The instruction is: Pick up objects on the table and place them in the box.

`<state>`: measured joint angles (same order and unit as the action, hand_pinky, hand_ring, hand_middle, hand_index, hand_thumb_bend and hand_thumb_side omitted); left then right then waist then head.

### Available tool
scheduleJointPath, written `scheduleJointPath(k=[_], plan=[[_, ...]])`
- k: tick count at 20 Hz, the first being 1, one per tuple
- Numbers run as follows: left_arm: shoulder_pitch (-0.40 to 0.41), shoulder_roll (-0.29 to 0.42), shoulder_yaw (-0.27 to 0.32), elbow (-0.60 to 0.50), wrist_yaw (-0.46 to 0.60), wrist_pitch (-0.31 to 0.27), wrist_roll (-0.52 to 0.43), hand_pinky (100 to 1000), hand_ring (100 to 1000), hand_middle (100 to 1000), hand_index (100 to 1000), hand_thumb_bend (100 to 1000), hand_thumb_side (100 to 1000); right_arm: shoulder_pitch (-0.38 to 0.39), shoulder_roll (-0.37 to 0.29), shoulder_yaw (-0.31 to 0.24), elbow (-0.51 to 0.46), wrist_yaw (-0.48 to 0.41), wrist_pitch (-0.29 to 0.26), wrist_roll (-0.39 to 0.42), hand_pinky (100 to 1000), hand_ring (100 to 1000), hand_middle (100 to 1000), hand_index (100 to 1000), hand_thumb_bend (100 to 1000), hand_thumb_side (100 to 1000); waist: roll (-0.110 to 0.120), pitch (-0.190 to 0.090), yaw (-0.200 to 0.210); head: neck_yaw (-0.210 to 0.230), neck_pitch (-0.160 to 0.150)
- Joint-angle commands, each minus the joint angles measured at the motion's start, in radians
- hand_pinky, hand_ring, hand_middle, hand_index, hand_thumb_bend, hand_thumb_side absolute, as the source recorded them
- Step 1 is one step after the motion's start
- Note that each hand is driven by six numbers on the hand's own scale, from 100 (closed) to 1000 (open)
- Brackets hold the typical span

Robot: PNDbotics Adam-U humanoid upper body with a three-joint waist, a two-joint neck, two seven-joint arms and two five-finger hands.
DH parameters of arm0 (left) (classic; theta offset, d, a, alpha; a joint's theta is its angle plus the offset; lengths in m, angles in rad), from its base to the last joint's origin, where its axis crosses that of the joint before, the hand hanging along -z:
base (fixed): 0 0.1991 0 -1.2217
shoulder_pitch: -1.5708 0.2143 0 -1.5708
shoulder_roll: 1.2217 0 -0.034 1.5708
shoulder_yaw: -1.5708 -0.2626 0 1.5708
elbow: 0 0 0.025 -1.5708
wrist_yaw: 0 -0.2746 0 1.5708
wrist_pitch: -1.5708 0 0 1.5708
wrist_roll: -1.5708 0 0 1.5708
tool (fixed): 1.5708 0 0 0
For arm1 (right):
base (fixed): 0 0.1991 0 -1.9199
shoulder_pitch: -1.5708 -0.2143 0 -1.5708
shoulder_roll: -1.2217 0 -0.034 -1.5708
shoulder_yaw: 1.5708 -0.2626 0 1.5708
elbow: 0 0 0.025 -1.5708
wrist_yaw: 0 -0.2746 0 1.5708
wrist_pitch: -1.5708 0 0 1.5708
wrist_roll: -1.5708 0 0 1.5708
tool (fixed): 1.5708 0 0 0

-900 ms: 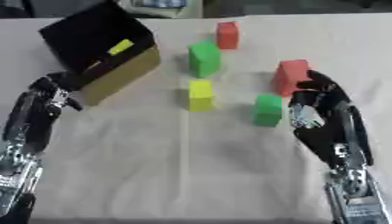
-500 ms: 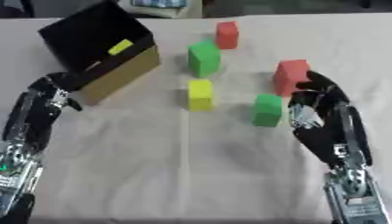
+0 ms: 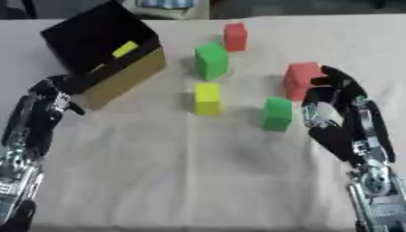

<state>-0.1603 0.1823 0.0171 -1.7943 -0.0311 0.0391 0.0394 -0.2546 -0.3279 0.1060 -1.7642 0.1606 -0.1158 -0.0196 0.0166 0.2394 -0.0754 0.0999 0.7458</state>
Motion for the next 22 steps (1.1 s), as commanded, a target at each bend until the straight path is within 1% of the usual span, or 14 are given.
scheduleJointPath(k=[1, 5, 7, 10, 11, 13, 14, 17, 22], plan=[[-0.006, 0.006, 0.0, -0.017, 0.005, -0.003, -0.004, 437, 693, 629, 712, 462, 596, -0.029, -0.099, 0.013, -0.002, 0.021, -0.004, 0.048, 759, 737, 731, 895, 100, 313, -0.003, -0.032, 0.002, -0.003, -0.005], [-0.003, 0.009, -0.001, -0.016, 0.004, -0.003, -0.005, 437, 694, 630, 712, 463, 597, -0.061, -0.202, 0.042, 0.018, 0.028, -0.015, 0.143, 777, 780, 771, 918, 100, 356, -0.007, -0.033, 0.004, -0.003, -0.003], [-0.001, 0.011, 0.0, -0.016, 0.004, -0.003, -0.005, 437, 694, 630, 712, 463, 597, -0.08, -0.25, 0.057, 0.029, 0.031, -0.021, 0.202, 784, 802, 787, 925, 100, 362, -0.01, -0.034, 0.004, -0.001, -0.001], [0.002, 0.012, -0.001, -0.015, 0.002, -0.003, -0.005, 437, 694, 630, 712, 463, 597, -0.113, -0.313, 0.081, 0.052, 0.038, -0.031, 0.287, 792, 825, 804, 932, 185, 366, -0.014, -0.037, 0.003, 0.002, 0.001], [0.002, 0.013, -0.001, -0.015, 0.002, -0.003, -0.006, 437, 694, 630, 712, 463, 597, -0.123, -0.329, 0.088, 0.06, 0.042, -0.034, 0.312, 794, 833, 810, 933, 226, 364, -0.015, -0.037, 0.002, 0.003, 0.002], [0.004, 0.015, -0.001, -0.014, 0.001, -0.003, -0.005, 437, 694, 630, 712, 463, 597, -0.145, -0.364, 0.108, 0.076, 0.061, -0.043, 0.364, 798, 846, 821, 935, 286, 368, -0.016, -0.039, 0.002, 0.004, 0.003], [0.005, 0.016, 0.0, -0.014, 0.001, -0.003, -0.005, 437, 694, 630, 712, 463, 597, -0.156, -0.378, 0.119, 0.083, 0.074, -0.049, 0.39, 801, 852, 825, 935, 322, 371, -0.017, -0.04, 0.002, 0.005, 0.004], [0.007, 0.017, 0.0, -0.013, 0.001, -0.003, -0.005, 437, 694, 630, 712, 463, 597, -0.188, -0.406, 0.146, 0.106, 0.117, -0.065, 0.458, 803, 863, 834, 935, 391, 373, -0.019, -0.043, 0.001, 0.004, 0.006], [0.009, 0.018, -0.001, -0.012, 0.001, -0.003, -0.006, 437, 694, 630, 712, 463, 596, -0.238, -0.419, 0.174, 0.145, 0.188, -0.092, 0.535, 804, 866, 837, 928, 460, 371, -0.021, -0.048, 0.001, 0.004, 0.009]])
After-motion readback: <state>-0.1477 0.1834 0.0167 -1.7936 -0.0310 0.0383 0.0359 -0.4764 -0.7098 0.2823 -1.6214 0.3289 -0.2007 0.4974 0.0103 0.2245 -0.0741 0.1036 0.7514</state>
